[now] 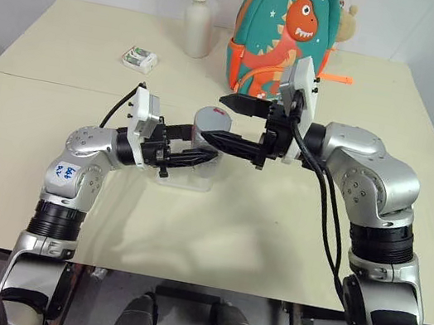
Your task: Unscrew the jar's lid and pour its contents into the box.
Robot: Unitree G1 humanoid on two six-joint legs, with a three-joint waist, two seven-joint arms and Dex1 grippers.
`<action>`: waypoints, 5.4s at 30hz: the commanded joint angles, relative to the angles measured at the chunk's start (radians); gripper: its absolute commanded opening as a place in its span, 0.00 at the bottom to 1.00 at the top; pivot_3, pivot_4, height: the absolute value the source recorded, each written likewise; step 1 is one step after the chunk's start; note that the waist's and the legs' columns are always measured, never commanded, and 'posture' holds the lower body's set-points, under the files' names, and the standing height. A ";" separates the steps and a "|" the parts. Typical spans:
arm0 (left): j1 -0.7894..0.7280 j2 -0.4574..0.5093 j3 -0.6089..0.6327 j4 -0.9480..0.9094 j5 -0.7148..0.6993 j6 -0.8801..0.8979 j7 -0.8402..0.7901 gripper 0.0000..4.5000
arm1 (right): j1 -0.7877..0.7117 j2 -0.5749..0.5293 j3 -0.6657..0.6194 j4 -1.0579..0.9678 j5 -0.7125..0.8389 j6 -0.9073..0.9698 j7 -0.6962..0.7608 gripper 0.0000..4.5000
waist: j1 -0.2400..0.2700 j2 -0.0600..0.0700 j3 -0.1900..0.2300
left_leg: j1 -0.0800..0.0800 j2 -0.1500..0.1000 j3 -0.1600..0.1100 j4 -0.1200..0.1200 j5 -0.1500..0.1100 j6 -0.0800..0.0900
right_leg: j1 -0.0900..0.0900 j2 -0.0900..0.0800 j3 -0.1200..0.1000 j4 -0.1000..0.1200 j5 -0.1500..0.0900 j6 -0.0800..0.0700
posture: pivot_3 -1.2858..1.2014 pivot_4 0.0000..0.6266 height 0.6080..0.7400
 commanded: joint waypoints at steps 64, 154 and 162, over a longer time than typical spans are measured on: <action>-0.010 0.013 0.010 -0.021 -0.011 -0.011 -0.007 0.46 | -0.002 0.037 -0.014 -0.070 0.044 0.025 -0.019 1.00 | 0.002 0.000 0.000 | 0.000 0.000 0.000 0.000 0.000 0.000 | 0.000 0.000 0.000 0.000 0.000 0.000 | 0.52 0.24 1.00; 0.002 0.013 0.021 -0.039 -0.016 -0.012 0.011 0.46 | -0.054 0.055 0.004 0.060 -0.004 -0.038 0.094 0.56 | 0.000 0.000 0.000 | 0.000 0.000 0.000 0.000 0.000 0.000 | 0.000 0.000 0.000 0.000 0.000 0.000 | 0.52 0.24 1.00; 0.014 0.024 0.020 -0.049 -0.016 0.000 0.004 0.46 | -0.131 0.119 -0.160 0.026 0.195 0.090 0.008 0.56 | -0.001 0.001 0.000 | 0.000 0.000 0.000 0.000 0.000 0.000 | 0.000 0.000 0.000 0.000 0.000 0.000 | 0.52 0.24 1.00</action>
